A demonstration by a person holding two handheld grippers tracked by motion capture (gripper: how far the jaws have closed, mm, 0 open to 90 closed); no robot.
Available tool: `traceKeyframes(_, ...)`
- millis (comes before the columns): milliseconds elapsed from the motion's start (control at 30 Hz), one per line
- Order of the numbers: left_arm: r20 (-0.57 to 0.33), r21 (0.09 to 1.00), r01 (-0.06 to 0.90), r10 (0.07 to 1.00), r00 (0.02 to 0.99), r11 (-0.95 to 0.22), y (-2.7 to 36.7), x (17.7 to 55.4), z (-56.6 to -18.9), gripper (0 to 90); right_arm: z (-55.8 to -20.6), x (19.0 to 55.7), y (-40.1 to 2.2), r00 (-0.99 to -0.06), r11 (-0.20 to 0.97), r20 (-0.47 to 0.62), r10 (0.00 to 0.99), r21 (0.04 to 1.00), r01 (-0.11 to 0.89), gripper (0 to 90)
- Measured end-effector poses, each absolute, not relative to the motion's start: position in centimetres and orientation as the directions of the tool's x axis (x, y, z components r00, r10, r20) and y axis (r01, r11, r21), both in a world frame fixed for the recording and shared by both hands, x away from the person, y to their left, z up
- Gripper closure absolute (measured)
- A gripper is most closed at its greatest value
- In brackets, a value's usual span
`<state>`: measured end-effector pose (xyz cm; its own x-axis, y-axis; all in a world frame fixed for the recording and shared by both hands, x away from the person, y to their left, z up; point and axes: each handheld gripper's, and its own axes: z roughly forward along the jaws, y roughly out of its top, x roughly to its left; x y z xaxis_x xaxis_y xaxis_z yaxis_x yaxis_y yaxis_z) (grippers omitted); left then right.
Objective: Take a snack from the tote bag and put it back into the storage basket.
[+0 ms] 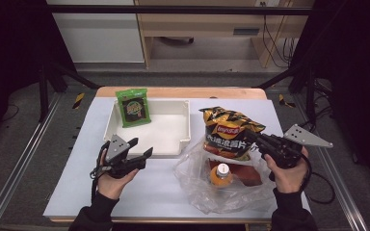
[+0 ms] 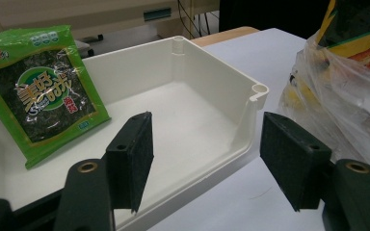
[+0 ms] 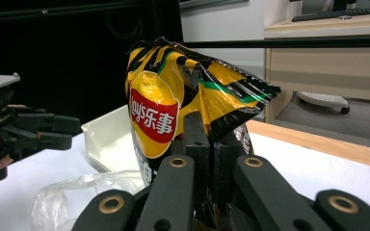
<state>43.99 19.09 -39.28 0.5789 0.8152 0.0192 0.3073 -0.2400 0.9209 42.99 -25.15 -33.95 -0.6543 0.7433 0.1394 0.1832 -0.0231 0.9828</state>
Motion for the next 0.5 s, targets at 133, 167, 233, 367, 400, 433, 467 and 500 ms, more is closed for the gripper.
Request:
traceKeyframes(133,0.019,0.923,0.303,0.814,0.581,-0.237,19.1,43.9,-39.1,35.7,-33.2,42.9,-25.3,-0.652,-0.032,0.138,0.746,0.985,0.172,88.6)
traceKeyframes(167,0.016,0.925,0.301,0.813,0.582,-0.233,19.0,43.9,-39.1,35.6,-33.0,42.9,-25.4,-0.654,-0.027,0.132,0.744,0.985,0.168,88.6)
traceKeyframes(233,0.015,0.925,0.3,0.812,0.584,-0.233,19.0,43.9,-39.0,35.4,-32.5,42.9,-25.5,-0.652,-0.036,0.136,0.746,0.986,0.164,88.6)
traceKeyframes(367,0.012,0.923,0.306,0.812,0.583,-0.233,19.0,43.9,-39.1,34.7,-31.7,42.9,-25.5,-0.651,-0.039,0.127,0.748,0.988,0.148,88.6)
traceKeyframes(400,0.009,0.923,0.308,0.812,0.583,-0.231,19.0,43.9,-39.1,34.5,-31.5,42.9,-25.5,-0.653,-0.036,0.121,0.748,0.989,0.143,88.6)
traceKeyframes(433,0.009,0.923,0.308,0.812,0.583,-0.231,19.0,43.9,-39.1,34.5,-31.3,42.8,-25.5,-0.655,-0.034,0.122,0.746,0.989,0.146,88.6)
traceKeyframes(467,0.01,0.923,0.307,0.813,0.583,-0.231,19.0,43.9,-39.1,34.5,-31.2,42.8,-25.5,-0.655,-0.03,0.12,0.746,0.989,0.146,88.6)
traceKeyframes(500,0.009,0.924,0.306,0.813,0.583,-0.23,19.0,43.9,-39.0,34.5,-31.2,42.7,-25.6,-0.654,-0.028,0.119,0.747,0.989,0.148,88.6)
